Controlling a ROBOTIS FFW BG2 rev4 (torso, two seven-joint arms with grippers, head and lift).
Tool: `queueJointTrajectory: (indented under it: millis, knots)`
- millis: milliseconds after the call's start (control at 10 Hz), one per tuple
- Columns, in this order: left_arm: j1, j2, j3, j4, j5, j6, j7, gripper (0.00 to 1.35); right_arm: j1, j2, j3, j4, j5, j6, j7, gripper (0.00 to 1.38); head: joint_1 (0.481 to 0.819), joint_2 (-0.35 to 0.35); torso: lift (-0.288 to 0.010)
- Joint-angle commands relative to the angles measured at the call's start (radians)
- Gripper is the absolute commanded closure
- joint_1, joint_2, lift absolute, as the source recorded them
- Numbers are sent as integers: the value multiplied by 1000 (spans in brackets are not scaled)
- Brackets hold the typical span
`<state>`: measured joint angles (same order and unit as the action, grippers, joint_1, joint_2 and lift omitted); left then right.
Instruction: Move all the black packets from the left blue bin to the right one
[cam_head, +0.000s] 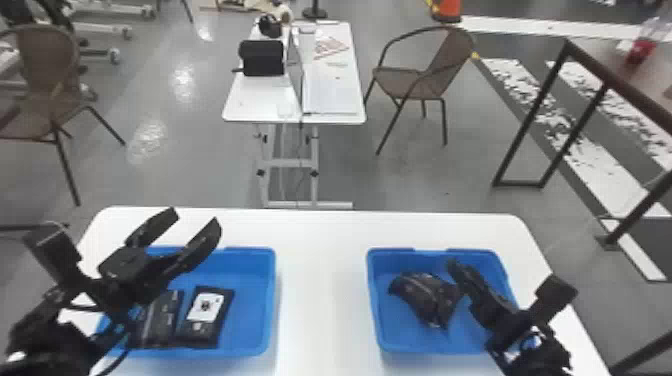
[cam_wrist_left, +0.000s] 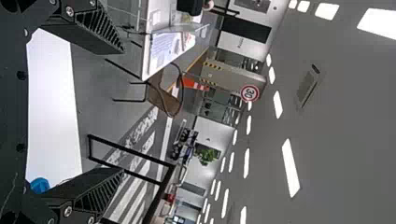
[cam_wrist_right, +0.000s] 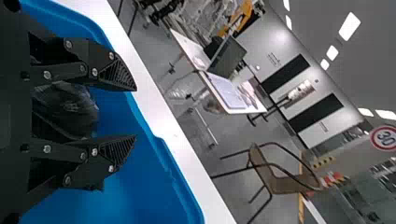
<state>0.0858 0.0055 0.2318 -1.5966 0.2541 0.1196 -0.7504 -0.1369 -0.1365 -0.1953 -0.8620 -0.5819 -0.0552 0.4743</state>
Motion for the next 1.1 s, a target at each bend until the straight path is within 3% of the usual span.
queueJointTrajectory:
  millis: [0, 200, 300, 500, 700, 1000]
  knots:
    - [15, 1, 35, -5, -73, 52, 5, 140, 56, 32, -13, -112, -49, -115, -43, 84, 695, -119, 0]
    - [23, 1, 92, -5, -139, 201, 22, 180, 120, 89, -38, -315, -64, -147, -48, 196, 695, -117, 0]
    - [12, 2, 86, -5, -170, 311, 54, 245, 155, 100, -32, -401, -75, -147, -48, 202, 695, -108, 0]
    - [-51, 2, 60, 3, -266, 560, 102, 262, 207, 103, 17, -497, -107, -127, -48, 202, 695, -77, 0]
    - [-120, 11, 20, 11, -380, 741, 112, 248, 226, 103, 54, -516, -130, -103, -33, 202, 695, -58, 0]
    - [-236, 41, -26, 142, -398, 914, 126, 248, 234, 104, 74, -503, -144, -83, -19, 202, 695, -14, 0]
